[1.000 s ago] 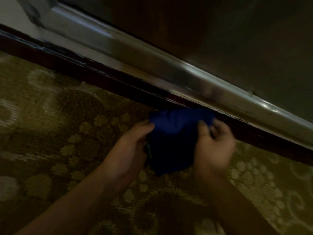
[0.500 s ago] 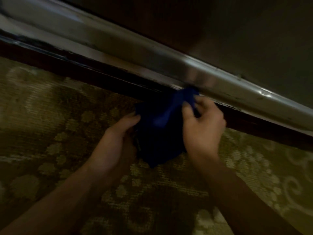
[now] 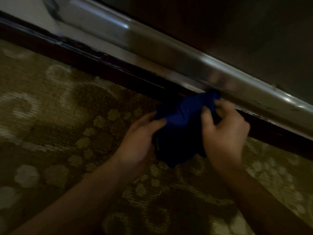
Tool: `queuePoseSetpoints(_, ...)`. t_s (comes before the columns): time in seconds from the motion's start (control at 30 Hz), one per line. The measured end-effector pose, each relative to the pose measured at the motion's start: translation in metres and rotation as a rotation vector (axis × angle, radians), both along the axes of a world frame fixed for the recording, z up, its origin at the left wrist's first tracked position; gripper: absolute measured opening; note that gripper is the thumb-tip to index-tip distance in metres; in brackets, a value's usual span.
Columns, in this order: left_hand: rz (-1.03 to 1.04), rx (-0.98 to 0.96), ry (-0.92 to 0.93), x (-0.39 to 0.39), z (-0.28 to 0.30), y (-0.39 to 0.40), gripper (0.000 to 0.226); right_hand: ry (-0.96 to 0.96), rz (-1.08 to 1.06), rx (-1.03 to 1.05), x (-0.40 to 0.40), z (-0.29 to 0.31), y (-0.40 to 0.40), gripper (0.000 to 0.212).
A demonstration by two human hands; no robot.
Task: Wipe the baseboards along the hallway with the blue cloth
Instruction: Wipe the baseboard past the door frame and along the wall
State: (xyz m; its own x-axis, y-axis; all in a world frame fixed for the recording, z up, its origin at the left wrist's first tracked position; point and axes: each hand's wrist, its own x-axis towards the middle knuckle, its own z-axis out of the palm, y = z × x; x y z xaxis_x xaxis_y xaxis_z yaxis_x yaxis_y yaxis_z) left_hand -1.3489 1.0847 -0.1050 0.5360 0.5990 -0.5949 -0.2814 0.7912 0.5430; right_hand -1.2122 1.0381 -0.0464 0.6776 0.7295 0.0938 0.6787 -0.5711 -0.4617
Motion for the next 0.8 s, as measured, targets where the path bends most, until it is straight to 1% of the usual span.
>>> queuePoseSetpoints(0.07,0.020,-0.007,0.019,0.002,-0.003,0.000,0.040,-0.060,0.064,-0.075,-0.003,0.001,0.005,0.035)
queuePoseSetpoints(0.13,0.078,-0.045,0.038,0.001,-0.006,-0.001,0.034,-0.107,0.201,-0.154,-0.021,-0.001,0.023,0.033)
queuePoseSetpoints(0.2,0.111,-0.071,0.051,-0.001,-0.009,0.000,0.034,-0.136,0.333,-0.213,-0.040,-0.007,0.042,0.032)
queuePoseSetpoints(0.27,0.169,-0.116,0.079,-0.003,-0.008,0.002,0.034,-0.100,0.420,-0.160,-0.054,-0.011,0.057,0.032)
queuePoseSetpoints(0.33,0.186,-0.111,0.103,-0.007,-0.002,0.004,0.033,0.061,0.398,-0.019,-0.053,-0.007,0.060,0.032)
queuePoseSetpoints(0.37,0.188,-0.081,0.115,-0.011,0.002,0.004,0.033,0.161,0.349,0.036,-0.047,-0.006,0.056,0.031)
queuePoseSetpoints(0.4,0.209,-0.050,0.143,-0.017,0.007,0.004,0.033,0.299,0.267,0.082,-0.040,-0.005,0.048,0.029)
queuePoseSetpoints(0.43,0.243,-0.019,0.195,-0.024,0.012,0.006,0.035,0.504,0.135,0.140,-0.032,-0.005,0.038,0.026)
queuePoseSetpoints(0.5,0.325,0.032,0.322,-0.039,0.026,0.012,0.035,1.072,-0.188,0.256,-0.022,-0.010,0.016,0.022)
queuePoseSetpoints(0.53,0.359,0.084,0.376,-0.046,0.034,0.015,0.032,1.311,-0.305,0.279,-0.021,-0.016,0.006,0.024)
queuePoseSetpoints(0.57,0.383,0.151,0.420,-0.050,0.043,0.018,0.029,1.468,-0.364,0.268,-0.023,-0.023,0.000,0.031)
queuePoseSetpoints(0.63,0.423,0.280,0.442,-0.048,0.059,0.025,0.026,1.618,-0.379,0.209,-0.034,-0.031,-0.002,0.046)
queuePoseSetpoints(0.7,0.435,0.395,0.482,-0.034,0.062,0.035,0.027,1.649,-0.358,0.202,-0.040,-0.032,0.009,0.047)
queuePoseSetpoints(0.73,0.435,0.469,0.542,-0.025,0.058,0.039,0.027,1.637,-0.363,0.210,-0.040,-0.031,0.015,0.047)
queuePoseSetpoints(0.8,0.400,0.718,0.764,-0.004,0.047,0.043,0.025,1.589,-0.399,0.214,-0.033,-0.028,0.024,0.048)
